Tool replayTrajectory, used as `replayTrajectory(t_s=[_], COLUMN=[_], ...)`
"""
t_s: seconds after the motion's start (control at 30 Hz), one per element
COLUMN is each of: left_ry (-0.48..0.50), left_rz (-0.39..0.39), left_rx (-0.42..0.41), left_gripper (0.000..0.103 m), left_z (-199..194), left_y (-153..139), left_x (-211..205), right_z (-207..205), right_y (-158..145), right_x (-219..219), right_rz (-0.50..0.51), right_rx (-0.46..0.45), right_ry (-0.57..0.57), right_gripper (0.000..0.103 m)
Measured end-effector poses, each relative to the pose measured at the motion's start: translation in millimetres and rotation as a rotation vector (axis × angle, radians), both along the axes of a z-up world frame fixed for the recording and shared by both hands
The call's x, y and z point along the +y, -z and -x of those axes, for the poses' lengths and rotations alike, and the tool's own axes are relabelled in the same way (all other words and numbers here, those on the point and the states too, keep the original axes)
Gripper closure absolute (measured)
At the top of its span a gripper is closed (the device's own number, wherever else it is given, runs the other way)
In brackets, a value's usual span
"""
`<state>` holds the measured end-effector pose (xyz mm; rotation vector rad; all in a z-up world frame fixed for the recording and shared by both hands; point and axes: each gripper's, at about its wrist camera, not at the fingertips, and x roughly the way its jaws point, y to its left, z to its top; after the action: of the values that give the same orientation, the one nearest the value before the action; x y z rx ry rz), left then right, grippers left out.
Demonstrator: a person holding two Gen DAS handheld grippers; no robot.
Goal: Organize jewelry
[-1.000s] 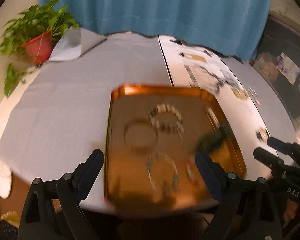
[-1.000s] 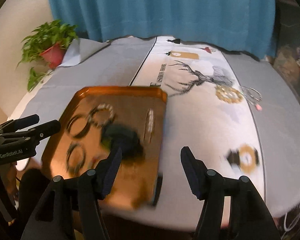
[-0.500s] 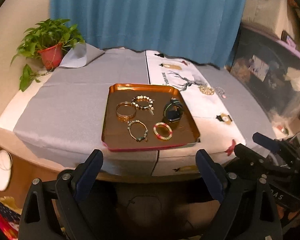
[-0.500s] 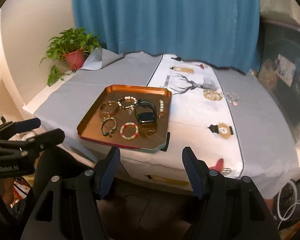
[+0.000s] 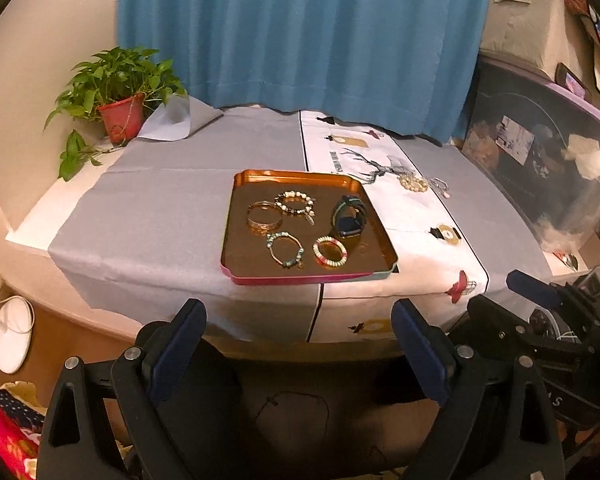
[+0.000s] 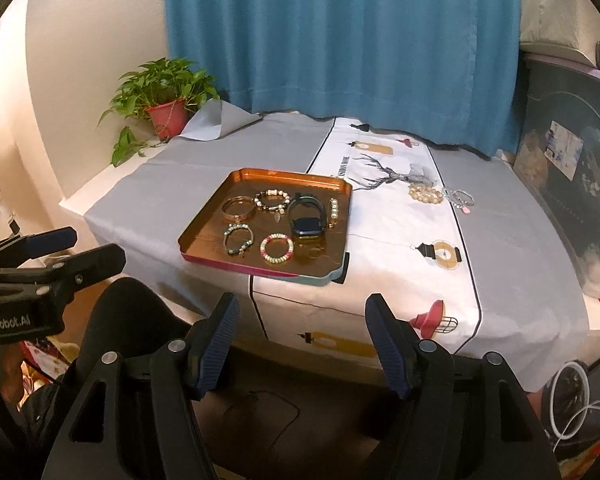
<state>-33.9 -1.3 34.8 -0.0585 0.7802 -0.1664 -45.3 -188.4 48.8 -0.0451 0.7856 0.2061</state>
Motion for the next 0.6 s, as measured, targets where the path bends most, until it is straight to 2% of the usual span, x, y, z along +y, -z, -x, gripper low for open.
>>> replayTrajectory(t_s=[0.6], left_ry=[0.015], left_rz=[0.002], left_rx=[0.028], left_gripper=[0.010], left_z=[0.2], left_y=[7.8], left_x=[-4.8], right_z=[-2.3], right_y=[16.8], right_x=[-6.4], right_rz=[-0.018], right_rx=[0.056], right_ry=[0.006], right_gripper=[0.036])
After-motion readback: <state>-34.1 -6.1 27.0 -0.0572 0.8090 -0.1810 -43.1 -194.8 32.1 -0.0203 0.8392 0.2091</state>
